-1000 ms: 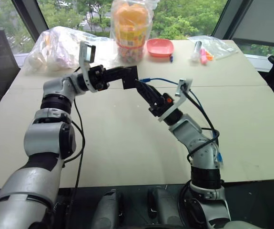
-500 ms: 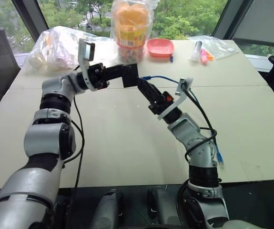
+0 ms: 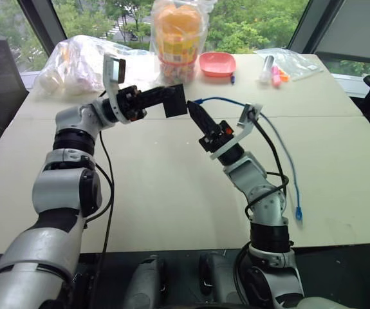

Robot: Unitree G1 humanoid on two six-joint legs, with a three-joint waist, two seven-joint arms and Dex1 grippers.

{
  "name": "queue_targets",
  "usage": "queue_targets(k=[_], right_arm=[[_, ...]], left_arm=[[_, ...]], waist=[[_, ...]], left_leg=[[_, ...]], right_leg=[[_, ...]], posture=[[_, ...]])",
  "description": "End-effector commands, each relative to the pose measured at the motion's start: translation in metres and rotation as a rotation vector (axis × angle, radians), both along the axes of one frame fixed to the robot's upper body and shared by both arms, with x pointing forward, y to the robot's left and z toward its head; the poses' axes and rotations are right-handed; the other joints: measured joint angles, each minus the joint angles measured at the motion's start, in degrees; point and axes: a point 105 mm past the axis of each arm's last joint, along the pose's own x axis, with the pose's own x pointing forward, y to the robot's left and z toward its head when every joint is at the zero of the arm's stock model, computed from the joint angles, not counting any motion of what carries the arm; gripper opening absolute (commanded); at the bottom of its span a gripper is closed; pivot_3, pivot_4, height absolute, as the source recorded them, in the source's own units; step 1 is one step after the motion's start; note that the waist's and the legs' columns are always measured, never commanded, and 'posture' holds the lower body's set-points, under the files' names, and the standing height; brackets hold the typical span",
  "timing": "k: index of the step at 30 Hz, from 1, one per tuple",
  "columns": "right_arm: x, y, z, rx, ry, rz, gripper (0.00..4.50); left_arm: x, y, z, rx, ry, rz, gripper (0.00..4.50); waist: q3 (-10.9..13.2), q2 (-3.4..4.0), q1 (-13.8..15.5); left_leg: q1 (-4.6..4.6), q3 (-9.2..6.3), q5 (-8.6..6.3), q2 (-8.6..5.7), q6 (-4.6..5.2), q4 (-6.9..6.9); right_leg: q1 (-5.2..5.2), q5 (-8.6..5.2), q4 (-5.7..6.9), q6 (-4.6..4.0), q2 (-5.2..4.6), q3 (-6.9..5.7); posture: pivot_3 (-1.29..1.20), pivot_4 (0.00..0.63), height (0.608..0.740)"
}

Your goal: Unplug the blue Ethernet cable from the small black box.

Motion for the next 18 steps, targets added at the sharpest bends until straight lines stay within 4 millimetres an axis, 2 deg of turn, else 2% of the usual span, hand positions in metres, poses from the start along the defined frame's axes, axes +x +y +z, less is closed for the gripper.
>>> queue_targets(k=[1,9,13,18], right_arm=[[-0.003,0.002,0.010,0.025,-0.035,0.006,0.02],[0.000,-0.002,0.007,0.028,-0.009,-0.015,0.02],[0.023,-0.055,0.003,0.080,0.047,-0.191,0.02],[0.031,-0.080,0.004,0.034,0.040,-0.262,0.02]], left_arm=[[-0.003,-0.002,0.013,0.008,-0.062,-0.011,0.51],[-0.002,0.002,0.012,-0.002,-0.051,0.004,0.51],[-0.009,0.026,0.017,-0.022,-0.027,0.008,0.51],[-0.026,0.038,0.015,0.052,-0.042,-0.018,0.51]], waist=[[0.00,0.00,-0.01],[0.00,0.00,-0.07],[0.00,0.00,-0.29],[0.00,0.01,0.06]], left_leg=[[0.00,0.00,0.00,0.00,0.00,0.00],[0.00,0.00,0.00,0.00,0.00,0.00],[0.00,-0.01,0.00,0.01,0.00,0.00],[0.01,0.00,0.00,0.00,0.00,-0.02]], right_leg=[[0.00,0.00,0.00,0.00,0.00,0.00],[0.00,0.00,0.00,0.00,0.00,0.00],[-0.01,0.00,0.00,0.00,0.01,0.00],[0.00,0.00,-0.02,0.00,-0.12,0.02]], posture=[[0.00,0.150,0.740],[0.00,0.150,0.740],[0.00,0.150,0.740],[0.00,0.150,0.740]])
